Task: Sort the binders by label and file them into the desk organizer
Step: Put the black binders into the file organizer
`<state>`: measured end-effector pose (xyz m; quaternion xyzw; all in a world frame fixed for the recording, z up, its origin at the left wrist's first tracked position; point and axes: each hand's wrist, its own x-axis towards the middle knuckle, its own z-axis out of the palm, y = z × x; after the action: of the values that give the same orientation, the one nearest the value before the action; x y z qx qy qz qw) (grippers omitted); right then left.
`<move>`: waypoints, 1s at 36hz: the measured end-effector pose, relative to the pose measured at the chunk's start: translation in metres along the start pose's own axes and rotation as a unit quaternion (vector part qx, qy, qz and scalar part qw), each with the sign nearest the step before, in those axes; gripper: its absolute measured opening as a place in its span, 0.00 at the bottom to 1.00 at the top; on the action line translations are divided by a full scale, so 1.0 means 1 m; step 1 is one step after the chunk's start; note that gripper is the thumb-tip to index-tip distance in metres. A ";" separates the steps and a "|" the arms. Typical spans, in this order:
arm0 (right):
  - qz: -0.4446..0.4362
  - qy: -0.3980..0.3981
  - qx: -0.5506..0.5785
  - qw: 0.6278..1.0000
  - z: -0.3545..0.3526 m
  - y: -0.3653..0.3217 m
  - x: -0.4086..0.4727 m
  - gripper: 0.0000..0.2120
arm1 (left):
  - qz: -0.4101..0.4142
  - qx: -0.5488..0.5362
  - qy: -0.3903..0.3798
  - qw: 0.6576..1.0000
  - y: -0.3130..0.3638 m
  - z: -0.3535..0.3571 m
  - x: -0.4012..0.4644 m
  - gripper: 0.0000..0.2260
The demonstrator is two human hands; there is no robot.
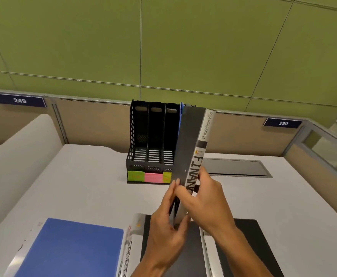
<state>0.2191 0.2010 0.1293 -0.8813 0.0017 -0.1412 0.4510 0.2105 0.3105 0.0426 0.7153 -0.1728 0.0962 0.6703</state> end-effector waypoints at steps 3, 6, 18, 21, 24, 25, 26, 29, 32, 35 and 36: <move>0.022 0.003 -0.021 1.000 -0.004 0.001 0.010 0.13 | 0.013 0.000 -0.031 0.999 -0.010 -0.002 0.011 0.40; 0.038 0.010 -0.024 0.999 -0.010 0.003 0.018 0.11 | 0.041 -0.002 -0.068 0.997 -0.016 -0.001 0.023 0.39; 0.032 0.135 0.005 0.990 -0.021 0.006 0.040 0.06 | 0.144 0.048 -0.115 0.982 -0.056 -0.020 0.113 0.24; 0.009 0.162 0.001 0.987 -0.019 0.003 0.047 0.06 | 0.105 0.107 -0.053 0.987 -0.085 -0.030 0.148 0.21; -0.015 0.174 -0.006 0.985 -0.015 -0.001 0.058 0.07 | 0.043 0.215 -0.051 0.974 -0.123 -0.035 0.185 0.25; -0.022 0.176 -0.007 0.984 -0.013 -0.001 0.064 0.08 | 0.016 0.251 -0.062 0.966 -0.133 -0.037 0.196 0.27; -0.028 0.178 -0.010 0.984 -0.012 -0.002 0.070 0.09 | -0.007 0.286 -0.073 0.955 -0.143 -0.038 0.207 0.29; -0.047 0.193 -0.019 0.980 -0.006 0.000 0.095 0.08 | -0.064 0.431 -0.143 0.889 -0.171 -0.041 0.233 0.40; -0.037 0.196 -0.023 0.980 0.003 0.008 0.121 0.05 | -0.147 0.547 -0.232 0.791 -0.193 -0.042 0.240 0.49; -0.029 0.190 -0.033 0.981 0.013 0.017 0.144 0.06 | -0.119 0.611 -0.240 0.745 -0.205 -0.038 0.233 0.51; -0.029 0.187 -0.033 0.981 0.015 0.019 0.152 0.05 | -0.105 0.619 -0.229 0.744 -0.207 -0.037 0.231 0.51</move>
<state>0.3711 0.1823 0.1435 -0.8535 0.0649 -0.3165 0.4089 0.5047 0.3286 -0.0607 0.9871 -0.1474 -0.0562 0.0266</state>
